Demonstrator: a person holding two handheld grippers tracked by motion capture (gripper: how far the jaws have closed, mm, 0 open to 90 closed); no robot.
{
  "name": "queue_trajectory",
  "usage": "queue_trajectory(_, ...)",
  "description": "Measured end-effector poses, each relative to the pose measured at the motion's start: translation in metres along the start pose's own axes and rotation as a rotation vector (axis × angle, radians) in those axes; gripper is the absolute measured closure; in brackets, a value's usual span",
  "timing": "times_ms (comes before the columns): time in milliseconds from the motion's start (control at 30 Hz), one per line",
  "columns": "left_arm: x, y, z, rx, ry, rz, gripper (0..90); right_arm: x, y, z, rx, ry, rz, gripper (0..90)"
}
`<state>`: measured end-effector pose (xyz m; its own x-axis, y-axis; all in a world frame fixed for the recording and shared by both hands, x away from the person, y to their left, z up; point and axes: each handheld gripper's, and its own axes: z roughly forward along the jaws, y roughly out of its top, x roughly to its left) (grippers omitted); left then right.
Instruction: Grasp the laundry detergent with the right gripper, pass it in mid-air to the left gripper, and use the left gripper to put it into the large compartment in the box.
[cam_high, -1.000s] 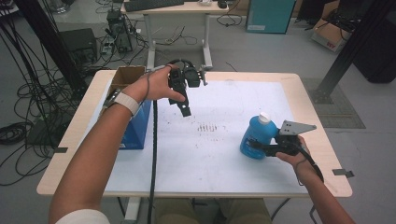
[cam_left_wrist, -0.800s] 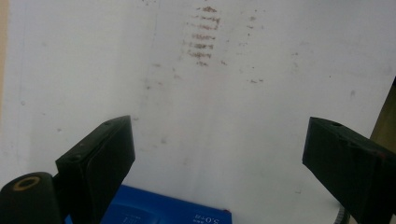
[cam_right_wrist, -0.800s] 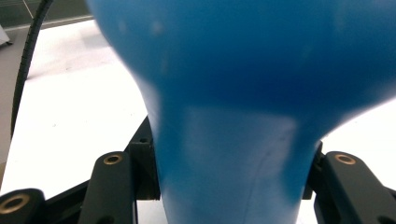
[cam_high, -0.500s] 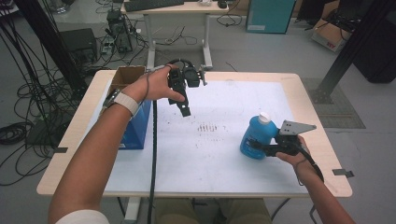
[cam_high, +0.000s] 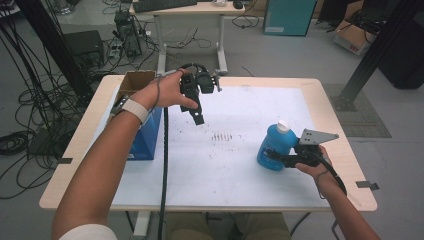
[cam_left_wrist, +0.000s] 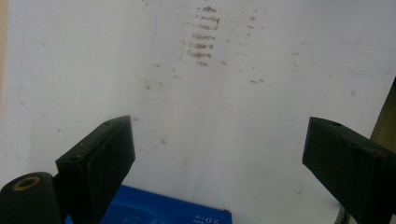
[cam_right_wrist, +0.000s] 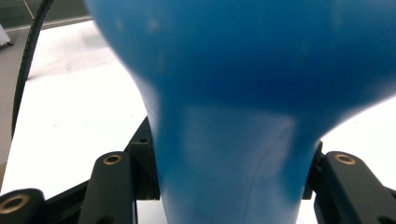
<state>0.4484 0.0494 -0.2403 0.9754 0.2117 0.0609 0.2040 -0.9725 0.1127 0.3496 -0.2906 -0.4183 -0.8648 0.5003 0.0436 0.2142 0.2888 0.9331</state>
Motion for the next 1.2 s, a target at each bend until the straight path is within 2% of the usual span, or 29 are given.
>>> queue_trajectory(333,-0.0006,-0.0008,0.0006,-0.008,0.007,-0.010,9.6,-0.0002,-0.0001,0.0002,-0.002,-0.001,-0.004,43.9)
queue_trajectory(367,-0.0001,-0.0005,0.0004,0.001,0.002,0.000,9.6,-0.0001,-0.0002,0.0002,-0.002,-0.001,-0.003,43.9)
queue_trajectory(1200,-0.0004,-0.0016,-0.0001,-0.002,0.007,-0.004,9.6,0.0001,-0.0005,-0.0001,-0.001,0.000,-0.001,43.8)
